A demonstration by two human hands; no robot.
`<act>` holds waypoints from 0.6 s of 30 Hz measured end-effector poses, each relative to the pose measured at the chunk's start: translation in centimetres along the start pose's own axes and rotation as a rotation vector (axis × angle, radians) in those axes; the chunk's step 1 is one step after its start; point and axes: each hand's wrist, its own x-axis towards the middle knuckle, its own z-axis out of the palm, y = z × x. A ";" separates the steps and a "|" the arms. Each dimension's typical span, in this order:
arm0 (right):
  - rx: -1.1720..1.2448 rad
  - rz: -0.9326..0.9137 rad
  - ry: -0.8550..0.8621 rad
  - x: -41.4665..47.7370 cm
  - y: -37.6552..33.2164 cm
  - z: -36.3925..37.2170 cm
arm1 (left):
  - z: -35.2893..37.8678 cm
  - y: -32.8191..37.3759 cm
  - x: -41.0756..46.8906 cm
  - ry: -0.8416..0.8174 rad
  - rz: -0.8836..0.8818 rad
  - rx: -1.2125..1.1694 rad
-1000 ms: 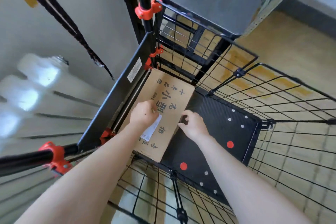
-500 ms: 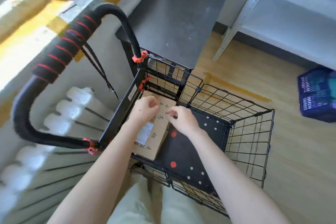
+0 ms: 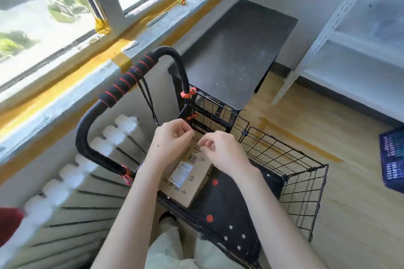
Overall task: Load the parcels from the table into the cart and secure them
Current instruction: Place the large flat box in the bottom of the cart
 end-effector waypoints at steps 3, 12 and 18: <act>0.005 -0.079 -0.027 0.1 -1.2 -0.1 | -0.9 0.3 -1.2 0.073 -0.010 -0.005; 0.031 -0.419 -0.180 -0.3 -6.6 -0.5 | -4.8 -1.1 -6.0 0.303 -0.038 0.040; 0.012 -0.551 -0.115 -3.1 -9.9 1.7 | -7.1 -2.8 -11.9 0.451 -0.077 -0.007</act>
